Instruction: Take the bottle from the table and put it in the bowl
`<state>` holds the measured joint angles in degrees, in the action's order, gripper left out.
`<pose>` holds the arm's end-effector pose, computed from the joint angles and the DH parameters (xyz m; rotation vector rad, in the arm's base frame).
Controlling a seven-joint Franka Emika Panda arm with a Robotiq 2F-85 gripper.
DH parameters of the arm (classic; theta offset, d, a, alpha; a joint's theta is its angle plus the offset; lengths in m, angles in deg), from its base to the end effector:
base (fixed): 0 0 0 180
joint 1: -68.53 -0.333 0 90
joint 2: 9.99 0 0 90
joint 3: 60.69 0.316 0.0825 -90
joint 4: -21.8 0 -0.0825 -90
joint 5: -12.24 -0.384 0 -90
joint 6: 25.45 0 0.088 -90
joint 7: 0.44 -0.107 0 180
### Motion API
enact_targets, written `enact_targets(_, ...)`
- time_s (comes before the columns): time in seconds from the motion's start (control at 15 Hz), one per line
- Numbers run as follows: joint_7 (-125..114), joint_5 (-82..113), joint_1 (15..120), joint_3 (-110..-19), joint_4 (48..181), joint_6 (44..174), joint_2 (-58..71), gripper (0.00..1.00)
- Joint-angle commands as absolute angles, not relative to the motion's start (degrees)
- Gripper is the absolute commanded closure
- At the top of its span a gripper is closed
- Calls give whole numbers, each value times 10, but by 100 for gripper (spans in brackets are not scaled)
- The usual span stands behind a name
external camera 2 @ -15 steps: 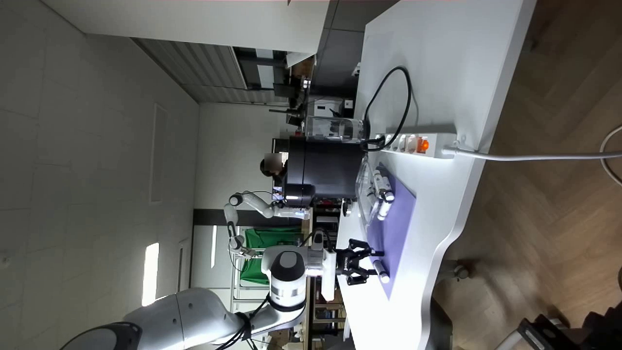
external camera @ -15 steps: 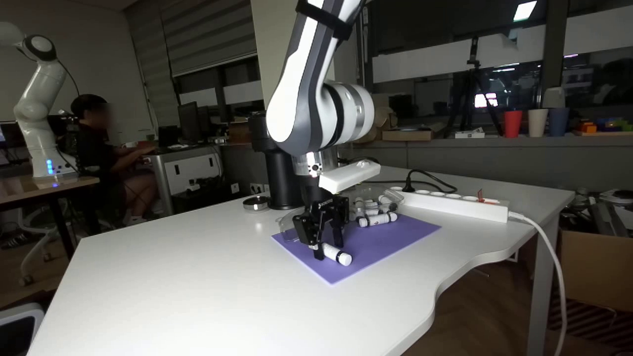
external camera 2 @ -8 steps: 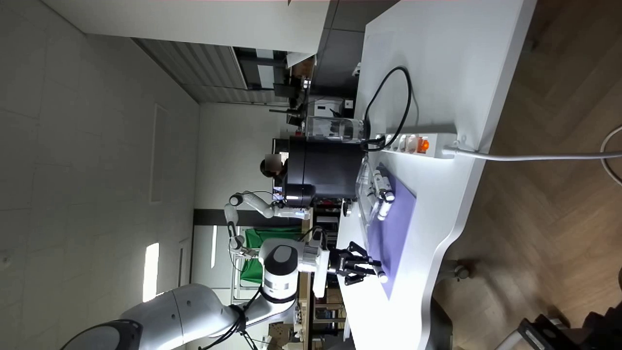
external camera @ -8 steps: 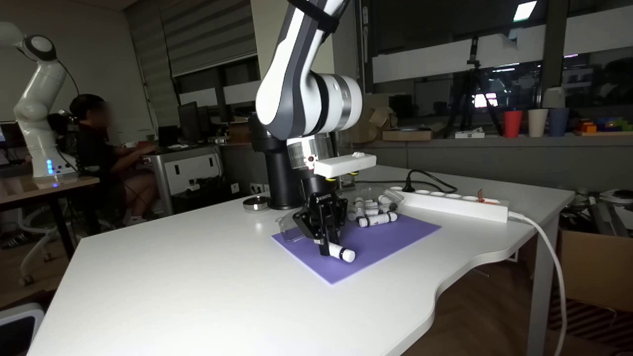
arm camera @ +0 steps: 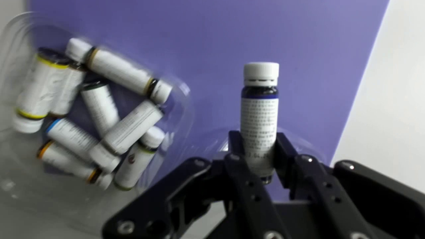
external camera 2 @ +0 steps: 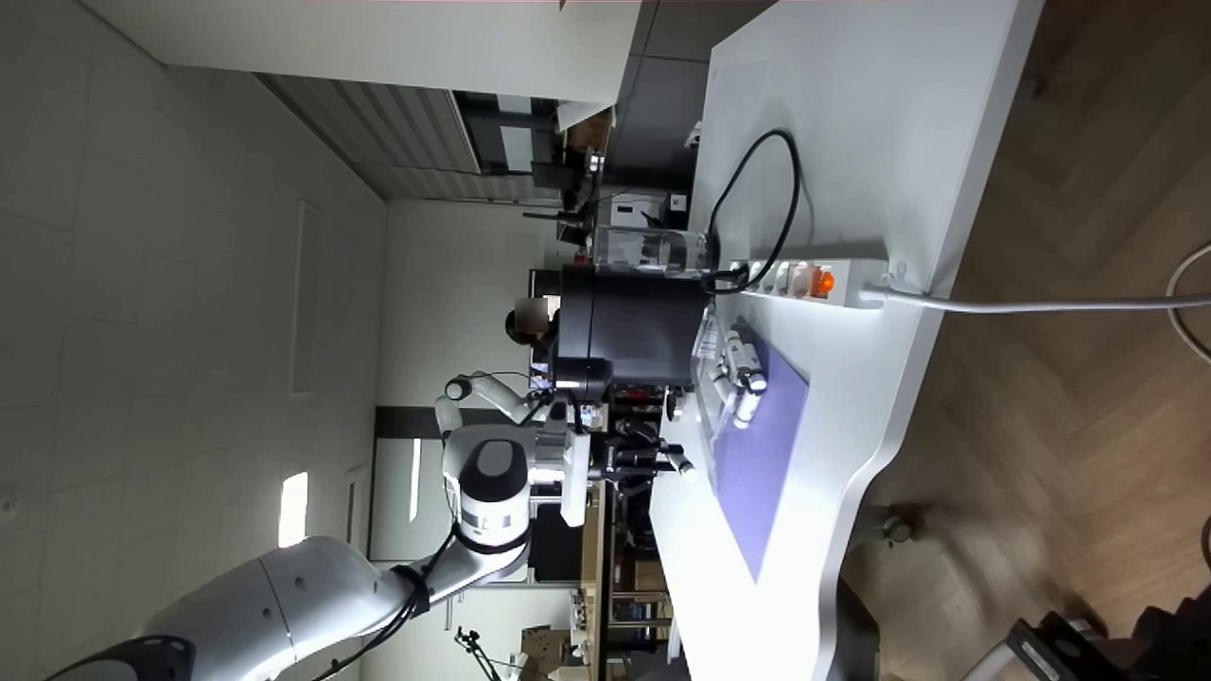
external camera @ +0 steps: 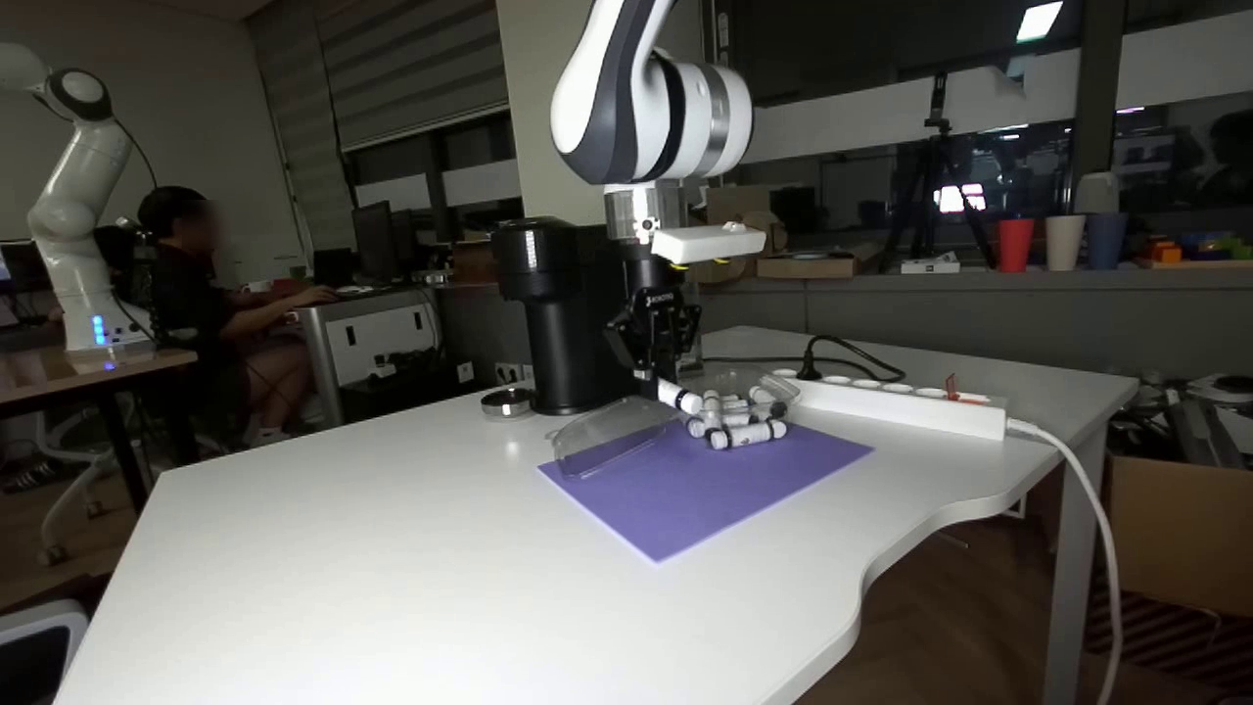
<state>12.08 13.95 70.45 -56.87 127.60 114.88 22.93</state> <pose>0.6472 0.0188 0.2155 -3.1003 -0.4103 -0.0485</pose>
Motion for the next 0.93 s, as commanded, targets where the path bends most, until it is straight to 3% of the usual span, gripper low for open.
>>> enact_targets(0.0,139,123,739,-578,1281,1232,221,93)
enact_targets(0.27,134,126,767,-591,1274,1345,251,93)
enact_targets(0.33,134,126,773,-590,1275,1358,254,48)
enact_targets(0.4,123,129,771,-596,1277,1364,254,47)
enact_targets(0.8,116,134,767,-599,1314,1325,180,7)
enact_targets(0.87,130,132,774,-592,1281,1349,229,2)
